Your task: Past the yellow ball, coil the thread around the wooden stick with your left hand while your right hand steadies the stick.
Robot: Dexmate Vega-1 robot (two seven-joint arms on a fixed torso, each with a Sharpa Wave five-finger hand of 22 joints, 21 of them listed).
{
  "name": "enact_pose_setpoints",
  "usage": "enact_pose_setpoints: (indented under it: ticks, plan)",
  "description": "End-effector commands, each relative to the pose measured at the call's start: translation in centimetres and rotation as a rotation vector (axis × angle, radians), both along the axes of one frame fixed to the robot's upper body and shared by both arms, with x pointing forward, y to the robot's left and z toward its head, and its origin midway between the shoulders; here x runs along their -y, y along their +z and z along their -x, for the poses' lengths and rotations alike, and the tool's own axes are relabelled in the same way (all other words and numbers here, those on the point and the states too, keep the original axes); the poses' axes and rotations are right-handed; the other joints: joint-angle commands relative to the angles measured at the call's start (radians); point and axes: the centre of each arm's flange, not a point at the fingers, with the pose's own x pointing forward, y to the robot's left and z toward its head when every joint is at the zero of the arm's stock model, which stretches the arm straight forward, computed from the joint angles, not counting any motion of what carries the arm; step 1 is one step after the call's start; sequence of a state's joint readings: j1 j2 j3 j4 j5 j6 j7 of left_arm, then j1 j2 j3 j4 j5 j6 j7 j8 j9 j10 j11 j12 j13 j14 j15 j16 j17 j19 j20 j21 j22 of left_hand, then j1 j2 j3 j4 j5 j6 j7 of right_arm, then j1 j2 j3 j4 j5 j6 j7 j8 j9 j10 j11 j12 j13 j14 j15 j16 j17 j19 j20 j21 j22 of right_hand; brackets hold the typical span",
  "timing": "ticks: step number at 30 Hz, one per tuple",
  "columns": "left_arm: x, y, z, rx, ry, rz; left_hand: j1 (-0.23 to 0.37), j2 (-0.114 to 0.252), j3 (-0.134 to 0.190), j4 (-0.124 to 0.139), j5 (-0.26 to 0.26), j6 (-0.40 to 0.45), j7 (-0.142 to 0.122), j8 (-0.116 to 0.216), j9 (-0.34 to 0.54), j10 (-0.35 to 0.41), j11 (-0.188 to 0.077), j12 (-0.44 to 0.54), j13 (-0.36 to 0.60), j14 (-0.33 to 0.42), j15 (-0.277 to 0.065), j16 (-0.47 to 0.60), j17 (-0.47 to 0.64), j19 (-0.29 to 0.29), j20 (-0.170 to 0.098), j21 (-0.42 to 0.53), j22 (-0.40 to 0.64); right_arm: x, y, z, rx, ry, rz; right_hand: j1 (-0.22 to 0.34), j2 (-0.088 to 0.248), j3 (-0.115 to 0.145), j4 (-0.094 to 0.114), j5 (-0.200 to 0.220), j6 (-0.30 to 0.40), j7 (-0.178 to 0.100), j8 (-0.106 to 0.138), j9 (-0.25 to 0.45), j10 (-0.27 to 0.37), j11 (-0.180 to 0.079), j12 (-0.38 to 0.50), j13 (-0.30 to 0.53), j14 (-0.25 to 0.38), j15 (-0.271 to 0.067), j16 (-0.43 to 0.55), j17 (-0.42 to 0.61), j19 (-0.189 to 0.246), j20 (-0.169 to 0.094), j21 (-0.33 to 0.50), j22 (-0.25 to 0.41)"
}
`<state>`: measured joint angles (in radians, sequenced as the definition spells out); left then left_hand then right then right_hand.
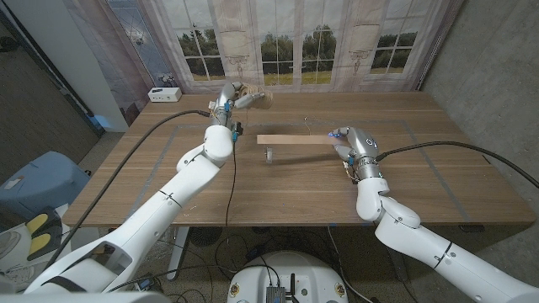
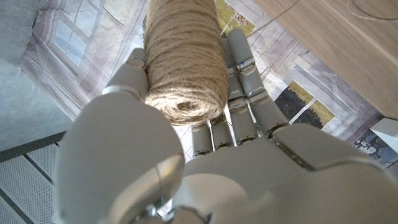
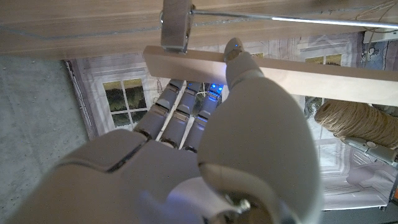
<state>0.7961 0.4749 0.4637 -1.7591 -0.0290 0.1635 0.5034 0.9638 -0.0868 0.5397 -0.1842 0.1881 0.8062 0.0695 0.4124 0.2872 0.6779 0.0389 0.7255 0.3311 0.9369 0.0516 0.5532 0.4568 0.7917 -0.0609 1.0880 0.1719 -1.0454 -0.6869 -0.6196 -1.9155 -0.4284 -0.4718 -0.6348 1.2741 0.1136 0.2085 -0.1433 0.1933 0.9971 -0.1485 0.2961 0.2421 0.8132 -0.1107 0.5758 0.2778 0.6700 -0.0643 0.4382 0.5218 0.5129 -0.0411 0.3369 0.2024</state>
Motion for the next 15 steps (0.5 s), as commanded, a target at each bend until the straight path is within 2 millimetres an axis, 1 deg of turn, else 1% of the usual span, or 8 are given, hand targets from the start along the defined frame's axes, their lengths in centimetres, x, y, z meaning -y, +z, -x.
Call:
enact_pose_setpoints:
  ticks: [1,5,10,15]
  plan:
    - [0.0,1.8,0.2,-0.006,-0.180,0.077,0.218,0.225,0.085,0.019,0.008,0.049,-0.026,0.000,0.023,0.126,-0.123,0.003,0.161,0.179,-0.277,-0.013,-0.005,0.024,-0.090,0.011,0.002,-2.3,1.4,-1.4,0.041,0.094,-0.029,0.030,0.045,-0.001,0.007,0.004,0.035,0.028,0.002,-0.001,0.121,0.006,0.101,0.141,0.012,-0.170,-0.004,0.005,0.005,0.005,0.007,0.002]
    - [0.5,2.6,0.3,-0.006,-0.236,0.077,0.216,0.225,0.088,0.020,0.008,0.050,-0.022,-0.001,0.024,0.123,-0.125,0.002,0.160,0.177,-0.278,-0.024,-0.012,0.023,-0.089,0.011,0.002,-3.2,1.9,-2.1,0.058,0.122,-0.043,0.031,0.045,-0.002,0.007,0.004,0.035,0.028,0.001,0.000,0.120,0.005,0.102,0.141,0.012,-0.171,-0.006,0.006,0.004,0.007,0.008,0.002]
    - [1.2,3.2,0.4,-0.002,-0.282,0.067,0.214,0.225,0.092,0.020,0.008,0.047,-0.025,-0.002,0.027,0.124,-0.126,0.001,0.160,0.178,-0.279,-0.037,-0.023,0.023,-0.087,0.012,0.001,-4.2,2.4,-2.8,0.071,0.148,-0.043,0.031,0.046,-0.002,0.008,0.005,0.035,0.030,0.000,0.000,0.120,0.005,0.104,0.141,0.012,-0.170,-0.009,0.008,0.003,0.008,0.010,0.002]
    - [1.8,3.7,0.8,0.012,-0.302,0.050,0.213,0.226,0.094,0.021,0.009,0.046,-0.025,-0.004,0.027,0.122,-0.126,0.001,0.161,0.181,-0.279,-0.044,-0.029,0.024,-0.086,0.012,0.001,-5.0,2.7,-3.5,0.080,0.159,-0.040,0.031,0.046,-0.003,0.008,0.005,0.034,0.031,-0.001,0.000,0.120,0.007,0.103,0.138,0.014,-0.170,-0.010,0.011,0.003,0.009,0.011,0.002]
